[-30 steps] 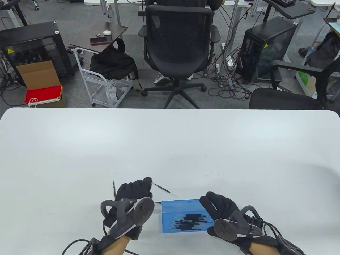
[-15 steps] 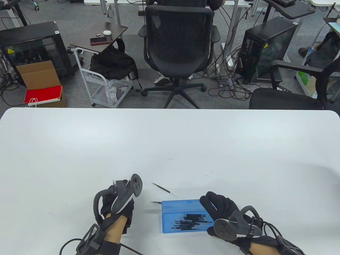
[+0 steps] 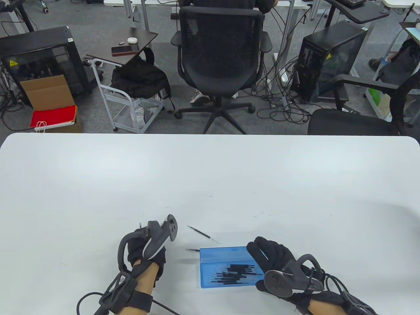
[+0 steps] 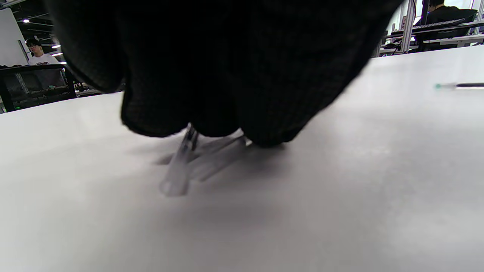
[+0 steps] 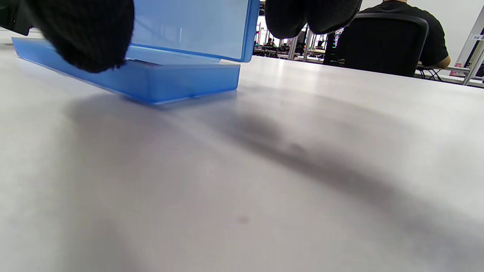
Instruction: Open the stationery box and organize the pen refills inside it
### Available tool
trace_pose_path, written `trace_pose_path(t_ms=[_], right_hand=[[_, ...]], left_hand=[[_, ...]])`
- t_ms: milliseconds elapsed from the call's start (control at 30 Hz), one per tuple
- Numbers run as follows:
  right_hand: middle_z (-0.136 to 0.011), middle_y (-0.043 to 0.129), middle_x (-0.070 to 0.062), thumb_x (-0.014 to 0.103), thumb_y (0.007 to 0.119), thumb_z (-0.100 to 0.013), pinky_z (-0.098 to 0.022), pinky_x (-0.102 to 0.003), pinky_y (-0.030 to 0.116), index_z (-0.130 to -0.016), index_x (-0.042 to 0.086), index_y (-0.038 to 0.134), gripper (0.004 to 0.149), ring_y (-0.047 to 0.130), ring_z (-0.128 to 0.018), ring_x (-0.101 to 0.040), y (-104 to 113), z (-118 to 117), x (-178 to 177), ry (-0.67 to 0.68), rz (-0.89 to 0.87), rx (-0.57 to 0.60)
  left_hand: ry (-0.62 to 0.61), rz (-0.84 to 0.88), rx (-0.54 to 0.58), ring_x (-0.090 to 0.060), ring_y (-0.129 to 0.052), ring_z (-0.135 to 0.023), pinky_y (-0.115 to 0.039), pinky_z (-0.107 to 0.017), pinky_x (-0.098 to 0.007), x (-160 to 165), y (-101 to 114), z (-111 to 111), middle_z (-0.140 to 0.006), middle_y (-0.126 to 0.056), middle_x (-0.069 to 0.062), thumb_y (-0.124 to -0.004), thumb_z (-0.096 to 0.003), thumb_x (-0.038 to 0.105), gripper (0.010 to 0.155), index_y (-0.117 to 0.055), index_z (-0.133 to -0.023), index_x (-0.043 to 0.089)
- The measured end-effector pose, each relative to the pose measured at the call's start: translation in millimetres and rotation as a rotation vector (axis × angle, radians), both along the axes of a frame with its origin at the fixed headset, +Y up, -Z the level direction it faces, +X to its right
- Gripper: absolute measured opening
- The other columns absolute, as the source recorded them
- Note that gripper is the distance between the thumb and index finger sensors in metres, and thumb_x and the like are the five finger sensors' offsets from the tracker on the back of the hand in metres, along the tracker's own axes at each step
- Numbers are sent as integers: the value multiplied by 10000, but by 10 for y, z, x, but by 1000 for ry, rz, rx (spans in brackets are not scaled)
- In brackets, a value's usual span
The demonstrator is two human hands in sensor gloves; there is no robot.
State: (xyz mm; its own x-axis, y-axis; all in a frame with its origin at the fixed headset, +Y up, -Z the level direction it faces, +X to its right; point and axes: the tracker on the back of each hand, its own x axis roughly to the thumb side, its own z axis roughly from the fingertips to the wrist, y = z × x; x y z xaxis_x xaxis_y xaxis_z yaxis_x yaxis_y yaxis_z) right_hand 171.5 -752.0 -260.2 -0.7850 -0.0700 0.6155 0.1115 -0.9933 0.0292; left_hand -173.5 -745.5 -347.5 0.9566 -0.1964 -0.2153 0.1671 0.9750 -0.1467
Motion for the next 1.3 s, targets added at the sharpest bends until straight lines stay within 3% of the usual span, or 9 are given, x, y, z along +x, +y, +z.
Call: trace_pose_path(t_ms=[1033,1300], right_hand=[[-1227,113,-275,568,789,-471,-798,-639,521,-1137,179,-22,1119,496,-1089,-524,-4,1,-1,0,2,0],[-1227,111,-274,568,788,-472,-798,-639,521,-1137,178,-24,1120,498,-1088,-525,-6,1,0,0,2,0]], left_hand=[[-66,52,27,-255,-1089,-562,-840,-637,-553,30,-26,22,-746,-1042,-24,-1009,-384,306,539,-879,-882,148],[-175,81,115,-253,-1097,-548,-847,-629,-552,175,247,180,-733,-1050,-28,-1010,-380,311,546,-876,-884,147]])
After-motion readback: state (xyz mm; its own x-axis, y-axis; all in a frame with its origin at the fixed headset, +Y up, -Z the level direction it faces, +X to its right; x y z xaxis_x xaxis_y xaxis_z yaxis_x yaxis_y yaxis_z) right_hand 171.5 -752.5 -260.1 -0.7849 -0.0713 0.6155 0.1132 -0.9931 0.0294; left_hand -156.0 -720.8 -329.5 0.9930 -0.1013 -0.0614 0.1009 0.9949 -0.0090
